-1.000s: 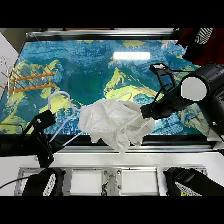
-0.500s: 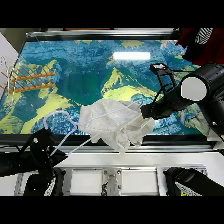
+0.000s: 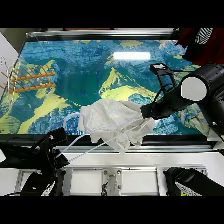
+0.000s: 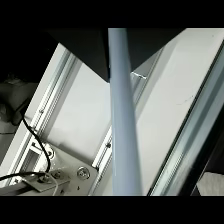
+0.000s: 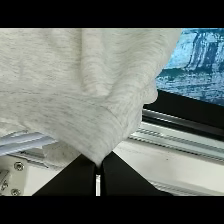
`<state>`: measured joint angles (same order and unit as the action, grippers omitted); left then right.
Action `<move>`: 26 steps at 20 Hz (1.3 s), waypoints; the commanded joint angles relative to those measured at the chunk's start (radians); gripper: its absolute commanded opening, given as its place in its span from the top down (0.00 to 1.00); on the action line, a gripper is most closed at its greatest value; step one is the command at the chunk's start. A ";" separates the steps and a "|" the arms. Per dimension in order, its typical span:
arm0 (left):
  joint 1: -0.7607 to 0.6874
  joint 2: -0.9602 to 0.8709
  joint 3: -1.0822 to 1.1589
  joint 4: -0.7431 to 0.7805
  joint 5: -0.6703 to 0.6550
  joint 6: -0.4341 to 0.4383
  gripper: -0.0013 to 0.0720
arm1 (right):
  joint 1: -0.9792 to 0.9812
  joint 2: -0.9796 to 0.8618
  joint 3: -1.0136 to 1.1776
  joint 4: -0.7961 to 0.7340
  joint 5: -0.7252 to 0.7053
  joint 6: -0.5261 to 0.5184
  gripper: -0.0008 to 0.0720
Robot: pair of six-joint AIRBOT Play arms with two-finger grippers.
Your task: Fold the clothes and pants, and hang the long-sleeved shirts on hangers.
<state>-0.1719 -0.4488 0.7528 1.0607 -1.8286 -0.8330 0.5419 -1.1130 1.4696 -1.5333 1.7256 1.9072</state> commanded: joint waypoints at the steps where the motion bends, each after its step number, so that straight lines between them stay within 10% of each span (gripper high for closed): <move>1: -0.079 -0.064 0.001 0.046 0.020 -0.042 0.95 | 0.000 0.001 0.000 0.000 0.000 0.000 0.96; 8: -0.090 -0.192 0.001 0.038 0.226 -0.060 0.95 | 0.000 0.001 0.000 0.000 0.000 0.000 0.96; 26: -0.091 -0.428 0.001 -0.121 0.451 0.409 0.95 | -0.046 -0.021 0.006 -0.013 -0.101 -0.133 0.96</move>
<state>-0.2626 -0.8688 0.7532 0.9455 -1.3869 -0.5121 0.5022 -1.1248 1.4727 -1.5425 1.6653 1.8042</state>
